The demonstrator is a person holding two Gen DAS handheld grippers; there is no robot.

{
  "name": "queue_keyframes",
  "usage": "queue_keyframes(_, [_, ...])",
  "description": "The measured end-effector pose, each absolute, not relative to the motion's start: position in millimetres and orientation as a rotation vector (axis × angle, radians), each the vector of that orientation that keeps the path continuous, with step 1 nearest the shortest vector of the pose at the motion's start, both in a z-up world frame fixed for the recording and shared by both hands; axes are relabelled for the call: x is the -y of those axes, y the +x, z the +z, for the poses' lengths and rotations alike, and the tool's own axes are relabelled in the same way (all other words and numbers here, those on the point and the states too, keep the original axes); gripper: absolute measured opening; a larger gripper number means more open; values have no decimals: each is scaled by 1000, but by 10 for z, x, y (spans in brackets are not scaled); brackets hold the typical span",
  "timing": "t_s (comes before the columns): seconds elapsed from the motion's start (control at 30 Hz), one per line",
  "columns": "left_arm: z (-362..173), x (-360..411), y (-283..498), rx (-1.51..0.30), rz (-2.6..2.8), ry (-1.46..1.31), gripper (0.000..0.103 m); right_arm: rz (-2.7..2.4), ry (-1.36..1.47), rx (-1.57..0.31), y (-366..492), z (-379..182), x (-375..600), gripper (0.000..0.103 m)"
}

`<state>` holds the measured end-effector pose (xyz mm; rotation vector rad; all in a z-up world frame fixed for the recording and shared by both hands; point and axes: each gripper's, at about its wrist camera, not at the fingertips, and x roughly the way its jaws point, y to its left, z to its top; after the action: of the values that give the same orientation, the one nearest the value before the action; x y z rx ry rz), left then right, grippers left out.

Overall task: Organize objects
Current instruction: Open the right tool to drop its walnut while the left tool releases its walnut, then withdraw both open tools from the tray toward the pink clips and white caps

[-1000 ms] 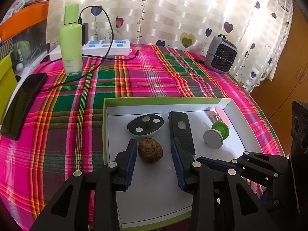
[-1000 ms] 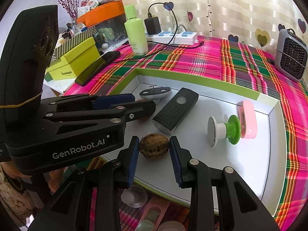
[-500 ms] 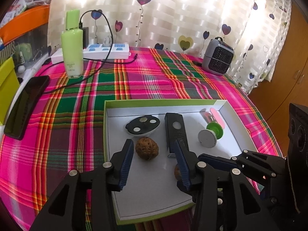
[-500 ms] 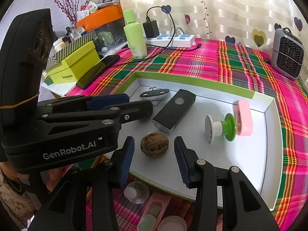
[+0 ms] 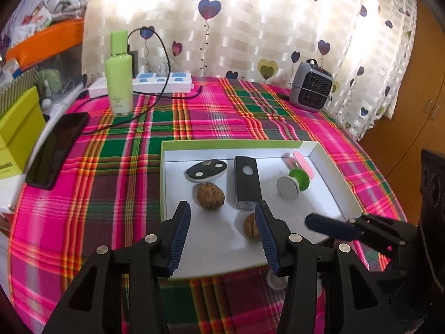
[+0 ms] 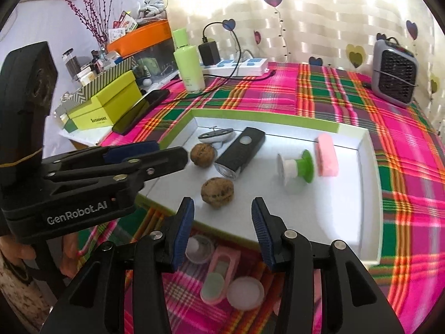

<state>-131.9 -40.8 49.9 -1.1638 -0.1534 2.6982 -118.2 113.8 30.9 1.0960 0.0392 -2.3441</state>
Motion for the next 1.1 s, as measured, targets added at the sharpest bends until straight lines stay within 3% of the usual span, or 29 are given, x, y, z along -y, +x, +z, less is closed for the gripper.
queue_keyframes(1.1, [439,75,-547,27,2741,-1104,47,-2517,1069,-7,-629,295,-1686,44])
